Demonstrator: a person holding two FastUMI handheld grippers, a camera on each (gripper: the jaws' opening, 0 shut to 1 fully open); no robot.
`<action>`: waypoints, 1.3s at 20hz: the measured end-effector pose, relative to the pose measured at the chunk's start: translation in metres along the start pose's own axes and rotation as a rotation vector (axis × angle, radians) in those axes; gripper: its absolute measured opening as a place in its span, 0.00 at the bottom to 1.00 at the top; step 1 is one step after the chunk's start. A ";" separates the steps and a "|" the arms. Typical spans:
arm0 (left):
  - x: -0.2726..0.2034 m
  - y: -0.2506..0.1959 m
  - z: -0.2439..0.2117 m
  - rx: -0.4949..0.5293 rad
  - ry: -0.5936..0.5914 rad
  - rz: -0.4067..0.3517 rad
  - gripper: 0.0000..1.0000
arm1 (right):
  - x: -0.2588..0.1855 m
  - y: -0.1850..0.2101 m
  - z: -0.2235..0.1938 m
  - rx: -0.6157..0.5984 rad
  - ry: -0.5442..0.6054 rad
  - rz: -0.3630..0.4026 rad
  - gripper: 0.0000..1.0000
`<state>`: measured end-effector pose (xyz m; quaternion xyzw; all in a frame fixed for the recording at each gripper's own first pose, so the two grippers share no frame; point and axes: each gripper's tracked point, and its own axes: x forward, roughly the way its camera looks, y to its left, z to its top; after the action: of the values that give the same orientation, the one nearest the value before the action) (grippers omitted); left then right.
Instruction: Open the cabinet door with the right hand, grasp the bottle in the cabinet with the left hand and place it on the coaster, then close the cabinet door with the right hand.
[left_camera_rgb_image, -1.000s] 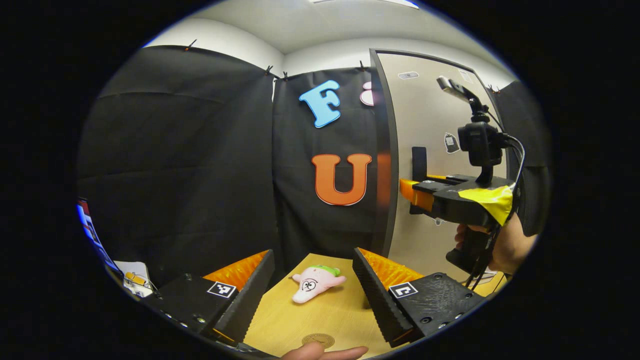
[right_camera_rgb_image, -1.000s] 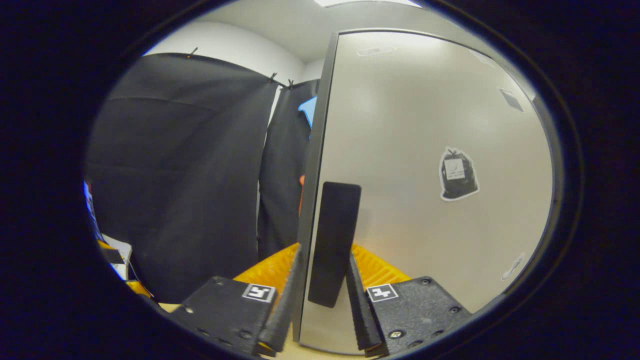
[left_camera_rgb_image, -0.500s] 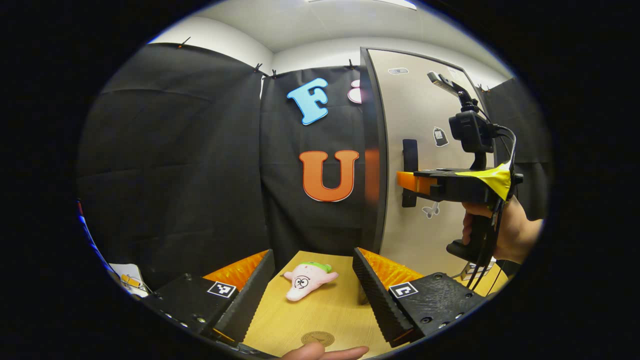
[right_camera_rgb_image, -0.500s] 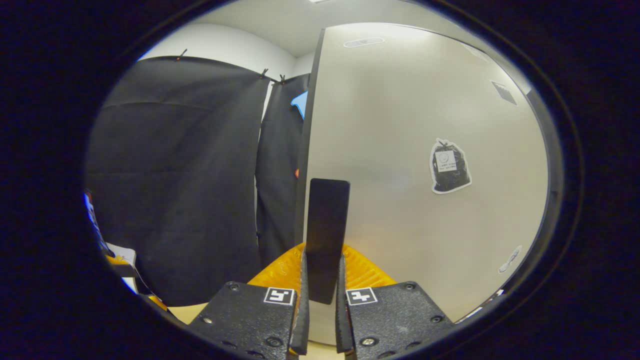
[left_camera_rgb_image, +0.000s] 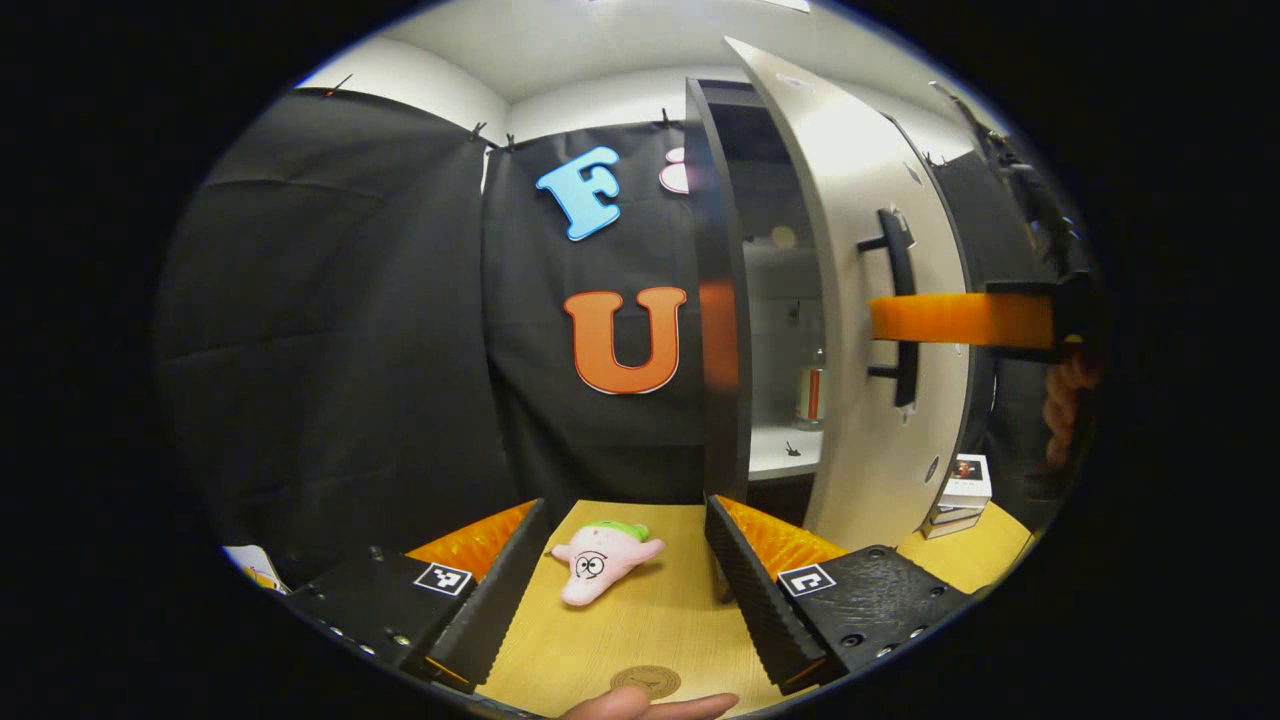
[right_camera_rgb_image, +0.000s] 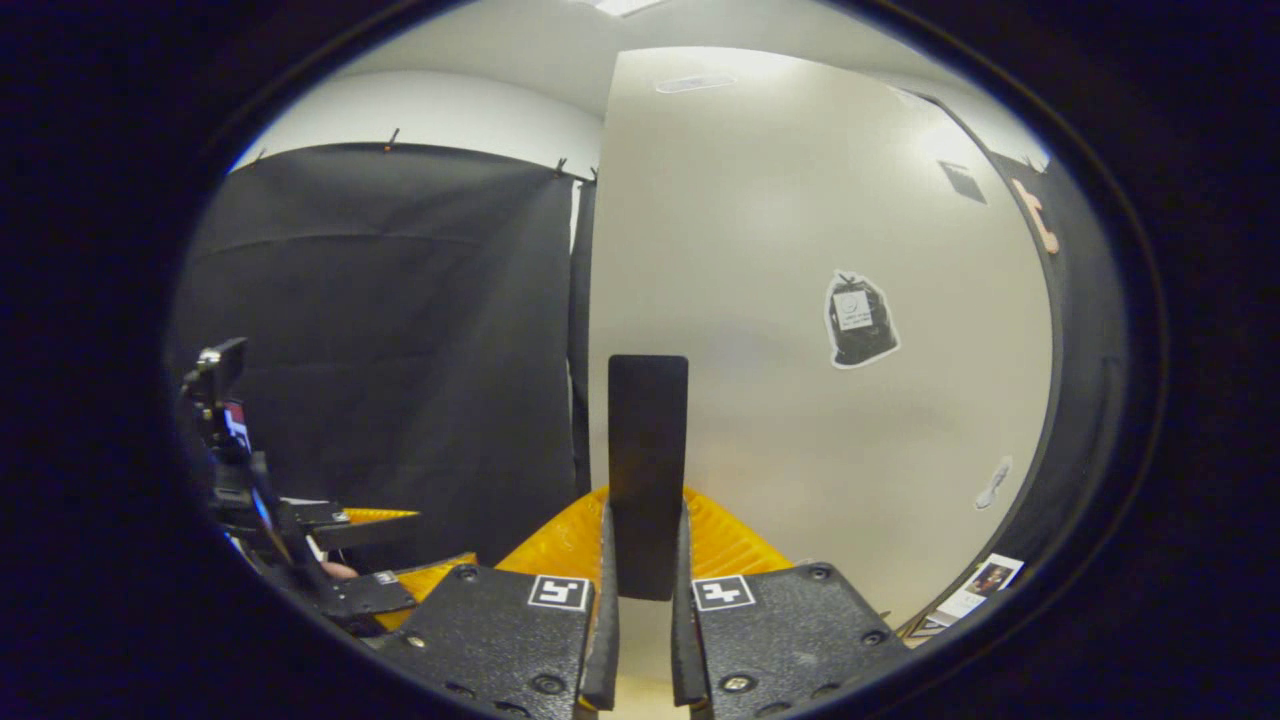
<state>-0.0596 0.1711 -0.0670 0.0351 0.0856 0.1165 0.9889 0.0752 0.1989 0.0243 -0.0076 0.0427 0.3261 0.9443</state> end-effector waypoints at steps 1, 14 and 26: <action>0.004 -0.004 0.008 0.001 -0.010 0.001 0.95 | -0.006 0.000 0.000 -0.004 0.002 0.022 0.25; 0.043 -0.114 0.054 -0.050 -0.029 -0.051 0.95 | -0.094 -0.022 -0.008 0.029 0.078 0.190 0.25; 0.107 -0.238 0.100 0.038 -0.153 -0.128 0.96 | -0.165 -0.084 -0.015 0.107 0.058 -0.114 0.23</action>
<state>0.1145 -0.0394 -0.0071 0.0570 0.0142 0.0482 0.9971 -0.0038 0.0305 0.0221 0.0310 0.0871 0.2688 0.9587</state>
